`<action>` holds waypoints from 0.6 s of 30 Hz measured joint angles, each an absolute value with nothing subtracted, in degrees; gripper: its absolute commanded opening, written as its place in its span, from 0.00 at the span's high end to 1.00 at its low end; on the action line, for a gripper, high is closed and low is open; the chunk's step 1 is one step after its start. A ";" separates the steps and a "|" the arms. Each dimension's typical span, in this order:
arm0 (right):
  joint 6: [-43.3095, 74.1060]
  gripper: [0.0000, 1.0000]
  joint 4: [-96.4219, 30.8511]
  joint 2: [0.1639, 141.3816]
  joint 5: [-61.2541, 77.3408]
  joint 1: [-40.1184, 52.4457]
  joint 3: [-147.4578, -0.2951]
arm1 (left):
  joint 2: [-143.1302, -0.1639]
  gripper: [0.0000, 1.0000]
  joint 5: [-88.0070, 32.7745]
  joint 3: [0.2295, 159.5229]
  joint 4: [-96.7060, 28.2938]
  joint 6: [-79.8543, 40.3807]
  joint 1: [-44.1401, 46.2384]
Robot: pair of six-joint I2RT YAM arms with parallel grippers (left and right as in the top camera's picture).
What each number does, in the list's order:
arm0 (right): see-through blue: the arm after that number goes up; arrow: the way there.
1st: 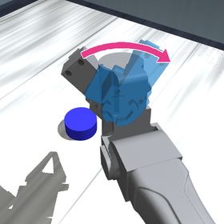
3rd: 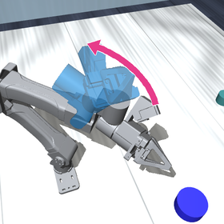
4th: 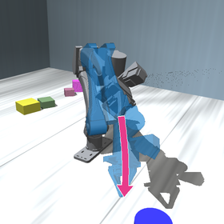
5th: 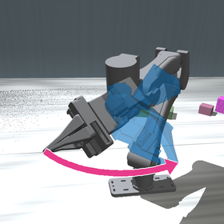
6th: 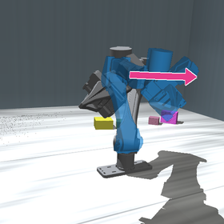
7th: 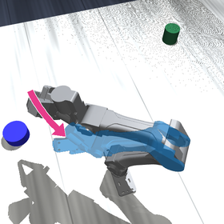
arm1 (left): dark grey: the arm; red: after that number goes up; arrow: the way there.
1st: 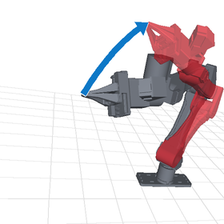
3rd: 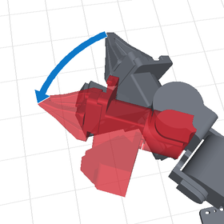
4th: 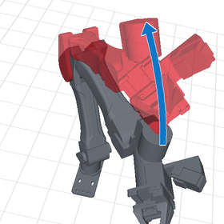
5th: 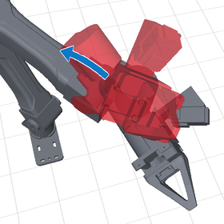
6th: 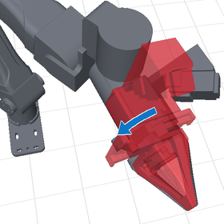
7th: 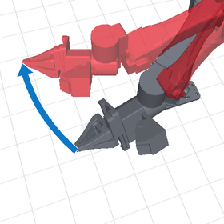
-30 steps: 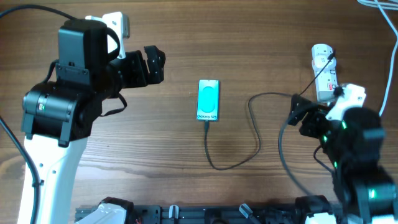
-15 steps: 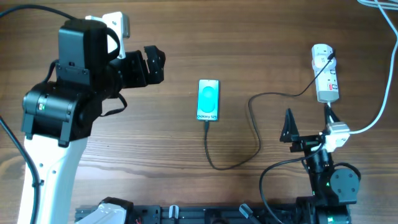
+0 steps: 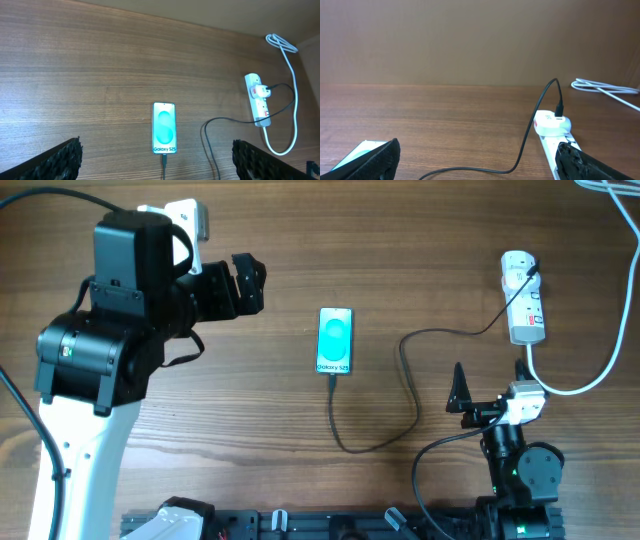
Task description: Plug charger to phone and switch on socket
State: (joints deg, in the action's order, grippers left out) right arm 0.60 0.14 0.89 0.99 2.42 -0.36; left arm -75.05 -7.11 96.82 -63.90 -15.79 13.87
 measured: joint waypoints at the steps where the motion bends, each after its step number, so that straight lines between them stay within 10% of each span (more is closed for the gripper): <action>1: 0.60 0.00 0.10 0.89 0.99 2.42 -0.36 | -75.05 0.00 -7.11 96.82 -63.90 -15.79 13.87; 18: -3.36 0.00 0.03 0.89 1.02 2.42 -0.36 | -75.05 0.00 -7.11 96.82 -63.90 -15.79 13.87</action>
